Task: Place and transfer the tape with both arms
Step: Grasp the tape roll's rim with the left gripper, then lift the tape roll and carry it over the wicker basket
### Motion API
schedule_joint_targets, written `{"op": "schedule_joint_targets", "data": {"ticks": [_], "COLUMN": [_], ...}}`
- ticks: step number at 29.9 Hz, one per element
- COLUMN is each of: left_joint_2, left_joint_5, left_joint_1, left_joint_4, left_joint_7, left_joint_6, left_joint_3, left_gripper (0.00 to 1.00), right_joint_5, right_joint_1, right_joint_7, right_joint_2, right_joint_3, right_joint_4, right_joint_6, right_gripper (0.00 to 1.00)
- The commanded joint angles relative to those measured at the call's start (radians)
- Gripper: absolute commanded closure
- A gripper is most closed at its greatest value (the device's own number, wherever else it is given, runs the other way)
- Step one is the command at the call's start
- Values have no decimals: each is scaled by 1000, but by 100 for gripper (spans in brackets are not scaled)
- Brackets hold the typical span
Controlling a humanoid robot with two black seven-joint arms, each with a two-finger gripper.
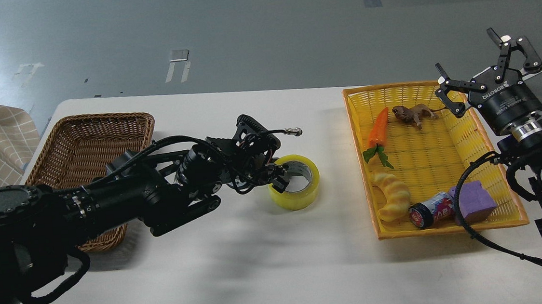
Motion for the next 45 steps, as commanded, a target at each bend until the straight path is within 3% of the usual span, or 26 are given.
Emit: {"op": "schedule_joint_targets", "data": {"ticks": [1,10,15,17,23,26,29,36,45], "left_joint_2": [3,70,142,204,368,440,581,754,896], "left_joint_5": [-2,-115,-131,-132,-172,-175,-175,-174,-171], "left_joint_1": [-7,-147,-211,-245,-294,-303,-306,-305,-221], "left_joint_4": [-6,-20,-29,-72,-158,-198,-238,-238,-221], "left_joint_7": [-19,-29,-84,-109,-115,-134,-184,-268,-296], "left_joint_6": [0,-15,-35,-41,-101,-102,-102,-99,-86], "left_joint_3": [-3,-3,-5,-5,-9,-9,-9,-3,0], "left_gripper": [100,100,100,100,100,100,100,100,100], "right_joint_5": [0,2,2,2,2,2,2,0,0], "right_joint_1": [0,0,0,0,3,0,-5,-3,-3], "right_joint_7": [1,0,0,0,-5,-6,-6,-6,-6], "right_joint_2": [0,0,0,0,0,0,-2,0,0], "right_joint_3": [1,7,7,6,4,4,4,4,3], "right_joint_4": [2,2,2,1,2,1,-1,1,-1], "right_joint_6": [0,0,0,0,0,0,0,0,0], "right_gripper": [0,0,0,0,0,0,0,0,0]}}
